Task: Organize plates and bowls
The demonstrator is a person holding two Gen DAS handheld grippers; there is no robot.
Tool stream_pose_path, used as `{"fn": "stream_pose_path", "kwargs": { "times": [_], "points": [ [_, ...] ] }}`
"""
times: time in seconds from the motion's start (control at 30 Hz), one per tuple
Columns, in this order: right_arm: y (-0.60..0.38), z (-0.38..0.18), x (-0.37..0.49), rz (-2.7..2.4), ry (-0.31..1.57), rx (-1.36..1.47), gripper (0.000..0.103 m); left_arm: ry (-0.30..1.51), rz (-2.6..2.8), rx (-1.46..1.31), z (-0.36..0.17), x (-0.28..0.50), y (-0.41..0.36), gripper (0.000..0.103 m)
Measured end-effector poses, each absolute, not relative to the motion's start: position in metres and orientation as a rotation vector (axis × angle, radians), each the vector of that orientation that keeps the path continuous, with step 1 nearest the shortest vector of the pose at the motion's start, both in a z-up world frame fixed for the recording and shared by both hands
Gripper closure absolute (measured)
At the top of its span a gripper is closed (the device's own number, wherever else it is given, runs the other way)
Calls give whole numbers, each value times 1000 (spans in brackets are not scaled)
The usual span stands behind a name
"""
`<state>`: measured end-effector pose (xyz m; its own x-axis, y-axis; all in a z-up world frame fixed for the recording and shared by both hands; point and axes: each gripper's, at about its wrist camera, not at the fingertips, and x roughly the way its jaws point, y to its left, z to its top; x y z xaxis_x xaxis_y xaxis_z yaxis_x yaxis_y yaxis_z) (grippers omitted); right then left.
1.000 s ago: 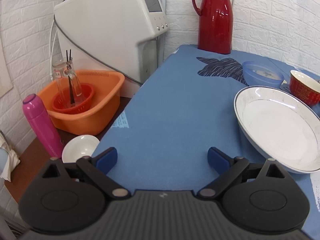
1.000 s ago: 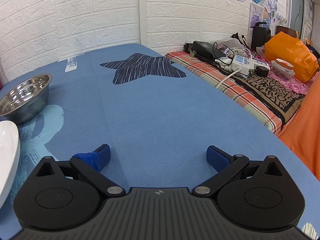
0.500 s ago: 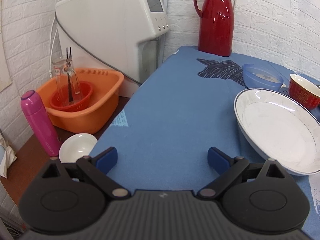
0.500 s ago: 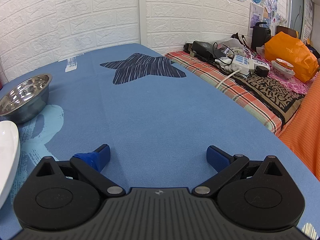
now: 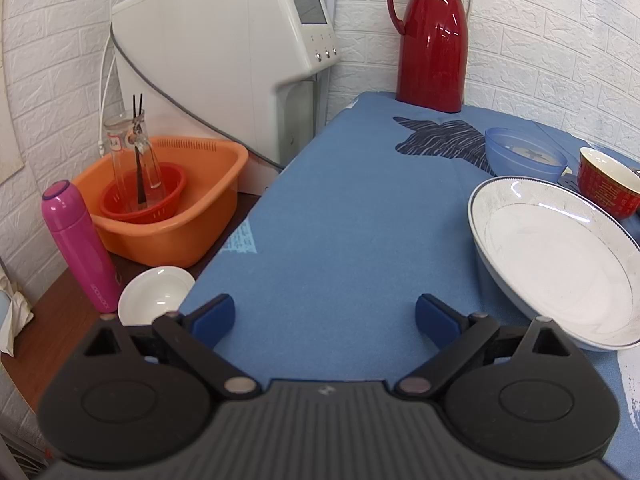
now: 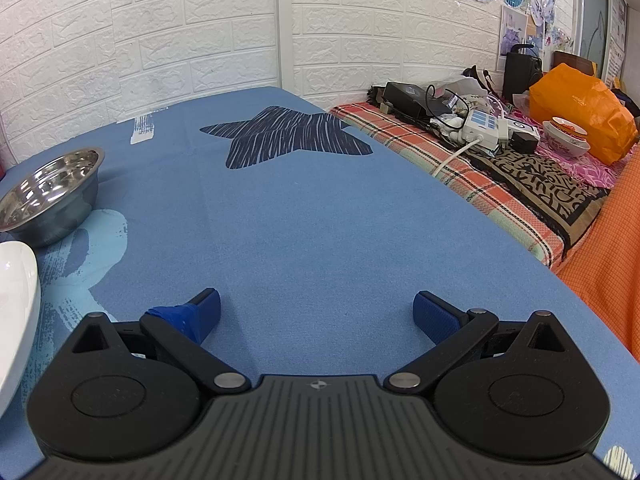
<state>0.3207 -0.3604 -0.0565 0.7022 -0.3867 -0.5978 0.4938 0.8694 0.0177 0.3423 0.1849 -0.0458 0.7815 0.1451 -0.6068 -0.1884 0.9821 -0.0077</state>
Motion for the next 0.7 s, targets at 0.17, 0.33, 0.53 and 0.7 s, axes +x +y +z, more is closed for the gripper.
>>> {"fn": "stream_pose_path", "kwargs": {
  "times": [0.17, 0.33, 0.53, 0.7],
  "points": [
    [-360, -57, 321, -493, 622, 182, 13, 649, 180, -69, -46, 342, 185, 6],
    [-360, -57, 321, -492, 621, 183, 12, 649, 180, -69, -46, 343, 185, 6],
    [-360, -56, 321, -492, 621, 182, 12, 650, 214, -76, -46, 342, 180, 6],
    [-360, -56, 320, -492, 621, 183, 12, 651, 217, -78, -45, 342, 182, 6]
  ]
}}
